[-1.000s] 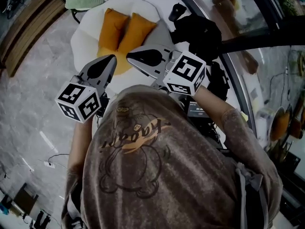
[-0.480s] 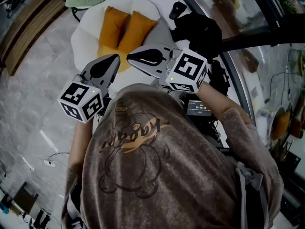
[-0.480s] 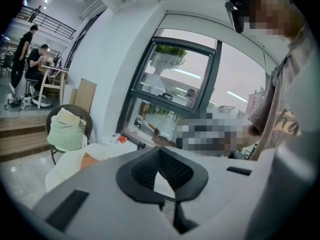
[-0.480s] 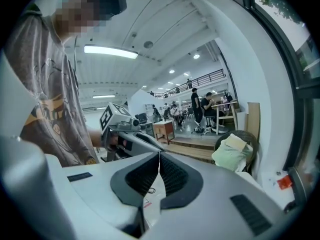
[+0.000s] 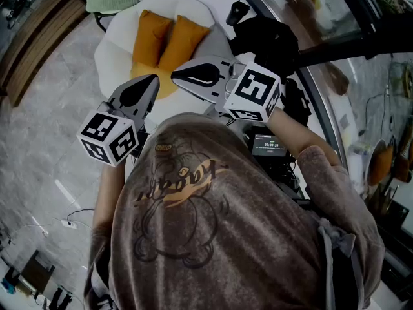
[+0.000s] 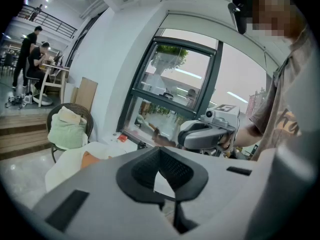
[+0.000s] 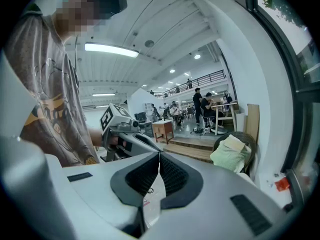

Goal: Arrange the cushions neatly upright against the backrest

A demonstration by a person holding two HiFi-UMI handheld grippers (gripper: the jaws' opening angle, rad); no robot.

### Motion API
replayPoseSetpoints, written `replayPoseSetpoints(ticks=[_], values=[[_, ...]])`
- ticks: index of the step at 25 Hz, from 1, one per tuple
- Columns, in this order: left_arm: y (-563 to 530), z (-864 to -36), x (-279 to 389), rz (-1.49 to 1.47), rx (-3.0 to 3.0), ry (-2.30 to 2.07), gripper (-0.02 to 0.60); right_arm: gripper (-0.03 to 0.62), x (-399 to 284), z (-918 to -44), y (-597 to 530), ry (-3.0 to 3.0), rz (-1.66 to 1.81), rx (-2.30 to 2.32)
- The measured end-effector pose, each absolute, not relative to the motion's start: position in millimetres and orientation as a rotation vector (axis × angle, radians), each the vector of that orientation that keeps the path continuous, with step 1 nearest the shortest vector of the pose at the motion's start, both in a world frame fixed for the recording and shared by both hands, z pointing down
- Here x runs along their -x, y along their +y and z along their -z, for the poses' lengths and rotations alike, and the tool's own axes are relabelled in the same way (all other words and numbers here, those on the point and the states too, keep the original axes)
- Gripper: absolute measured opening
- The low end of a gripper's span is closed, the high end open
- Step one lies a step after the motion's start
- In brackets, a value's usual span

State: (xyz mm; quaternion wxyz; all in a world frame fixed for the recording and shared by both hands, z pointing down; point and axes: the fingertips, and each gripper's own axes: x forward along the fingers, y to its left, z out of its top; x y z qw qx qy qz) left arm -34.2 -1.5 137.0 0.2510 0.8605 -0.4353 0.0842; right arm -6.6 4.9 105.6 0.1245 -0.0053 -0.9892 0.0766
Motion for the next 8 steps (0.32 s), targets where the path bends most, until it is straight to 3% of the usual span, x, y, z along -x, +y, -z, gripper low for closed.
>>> replayPoseSetpoints(ticks=[8], values=[[45.6,-190.5,-21.5,-0.211,-2.201,-1.060,0.005,0.023,-52.7,-159.5,50.9,-2.813,-0.437,-0.035]])
